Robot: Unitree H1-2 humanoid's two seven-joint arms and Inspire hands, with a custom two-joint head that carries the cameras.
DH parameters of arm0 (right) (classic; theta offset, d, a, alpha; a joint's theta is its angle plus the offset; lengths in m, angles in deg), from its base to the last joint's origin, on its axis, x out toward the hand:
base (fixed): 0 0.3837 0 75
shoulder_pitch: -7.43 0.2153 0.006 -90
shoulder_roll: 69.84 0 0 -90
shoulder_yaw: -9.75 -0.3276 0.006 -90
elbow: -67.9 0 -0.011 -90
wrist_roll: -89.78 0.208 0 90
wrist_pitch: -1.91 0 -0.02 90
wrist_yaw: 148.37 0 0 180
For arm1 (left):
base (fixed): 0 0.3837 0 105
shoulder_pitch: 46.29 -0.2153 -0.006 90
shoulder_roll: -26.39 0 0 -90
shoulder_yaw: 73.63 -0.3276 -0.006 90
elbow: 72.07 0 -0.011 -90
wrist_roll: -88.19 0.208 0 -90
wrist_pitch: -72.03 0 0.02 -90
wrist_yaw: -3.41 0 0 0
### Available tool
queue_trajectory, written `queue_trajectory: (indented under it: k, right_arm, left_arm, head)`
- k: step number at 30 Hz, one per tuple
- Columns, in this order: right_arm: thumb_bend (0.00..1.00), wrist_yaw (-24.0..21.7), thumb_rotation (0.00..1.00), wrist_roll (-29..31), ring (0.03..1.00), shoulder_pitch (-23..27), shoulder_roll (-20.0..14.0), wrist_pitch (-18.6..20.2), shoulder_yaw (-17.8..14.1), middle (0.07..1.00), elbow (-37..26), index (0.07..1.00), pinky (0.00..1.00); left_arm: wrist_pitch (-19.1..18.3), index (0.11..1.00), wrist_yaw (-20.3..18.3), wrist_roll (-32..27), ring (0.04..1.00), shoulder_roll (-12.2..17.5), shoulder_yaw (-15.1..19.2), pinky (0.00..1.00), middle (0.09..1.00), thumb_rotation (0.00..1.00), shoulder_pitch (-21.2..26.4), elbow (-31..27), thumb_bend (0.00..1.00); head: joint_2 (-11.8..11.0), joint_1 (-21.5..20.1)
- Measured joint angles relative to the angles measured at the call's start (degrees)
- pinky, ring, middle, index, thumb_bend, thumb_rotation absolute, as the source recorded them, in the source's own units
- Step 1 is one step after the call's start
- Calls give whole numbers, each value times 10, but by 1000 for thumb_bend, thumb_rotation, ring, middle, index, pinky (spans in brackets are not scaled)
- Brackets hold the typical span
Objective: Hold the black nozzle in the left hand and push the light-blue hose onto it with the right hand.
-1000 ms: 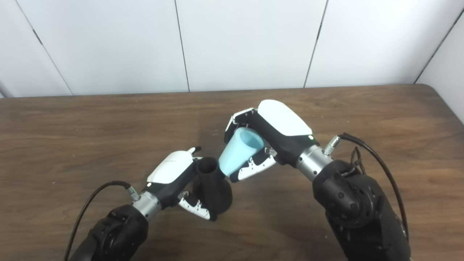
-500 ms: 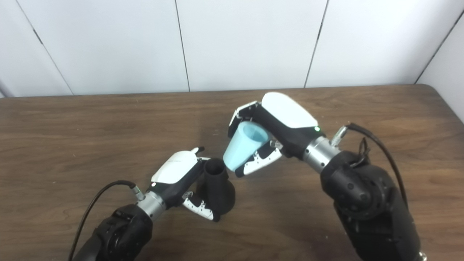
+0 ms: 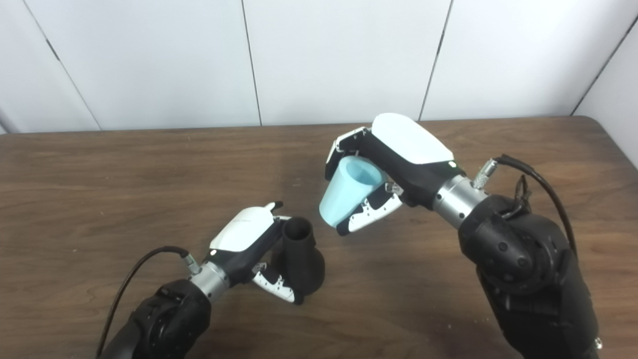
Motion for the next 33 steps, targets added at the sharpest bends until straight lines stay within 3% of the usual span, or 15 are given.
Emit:
queue_trajectory:
  k: [14,22,33]
  right_arm:
    - [500,11,0,-9,416,-6,30,-3,20,493,12,496,314]
    - [499,20,0,-3,425,-9,59,-6,50,496,21,498,307]
    - [502,26,0,-16,412,-8,60,-7,63,488,25,488,361]
  left_arm:
    - [1,471,-3,0,652,0,0,1000,507,0,1,0,520]
    - [1,471,-4,0,656,0,1,1000,508,0,1,0,520]
    - [1,468,-5,0,653,0,0,1000,511,0,1,0,520]
  head:
    - [-2,4]
    - [-1,4]
    - [2,6]
